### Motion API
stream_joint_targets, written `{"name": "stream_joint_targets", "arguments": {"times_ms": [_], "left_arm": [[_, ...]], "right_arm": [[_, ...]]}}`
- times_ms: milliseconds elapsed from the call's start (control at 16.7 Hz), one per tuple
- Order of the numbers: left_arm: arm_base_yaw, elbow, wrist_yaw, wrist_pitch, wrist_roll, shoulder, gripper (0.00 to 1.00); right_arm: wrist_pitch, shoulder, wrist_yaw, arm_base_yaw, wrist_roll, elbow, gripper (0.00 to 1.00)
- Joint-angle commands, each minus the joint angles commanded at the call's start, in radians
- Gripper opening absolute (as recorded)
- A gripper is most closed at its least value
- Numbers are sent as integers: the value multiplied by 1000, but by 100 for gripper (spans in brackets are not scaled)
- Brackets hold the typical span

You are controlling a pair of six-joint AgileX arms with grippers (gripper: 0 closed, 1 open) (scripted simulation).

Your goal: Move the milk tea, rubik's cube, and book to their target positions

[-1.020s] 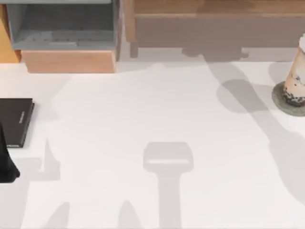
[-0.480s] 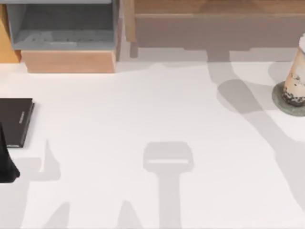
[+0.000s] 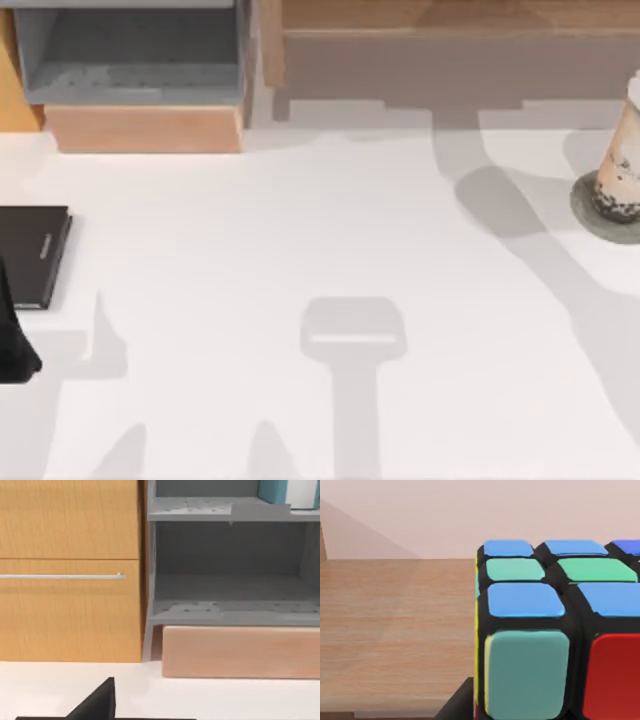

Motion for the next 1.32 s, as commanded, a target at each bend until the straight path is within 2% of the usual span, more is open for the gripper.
{"name": "stream_joint_targets", "arguments": {"times_ms": [540, 840, 1200, 1320], "left_arm": [[0, 0, 0, 0, 0, 0, 100], [0, 0, 0, 0, 0, 0, 100], [0, 0, 0, 0, 0, 0, 100], [0, 0, 0, 0, 0, 0, 100]], "right_arm": [[11, 169, -103, -80, -15, 276, 0], [-68, 327, -106, -104, -9, 444, 0], [-96, 375, -100, -104, -6, 470, 0], [-96, 375, -100, -104, -6, 470, 15]]}}
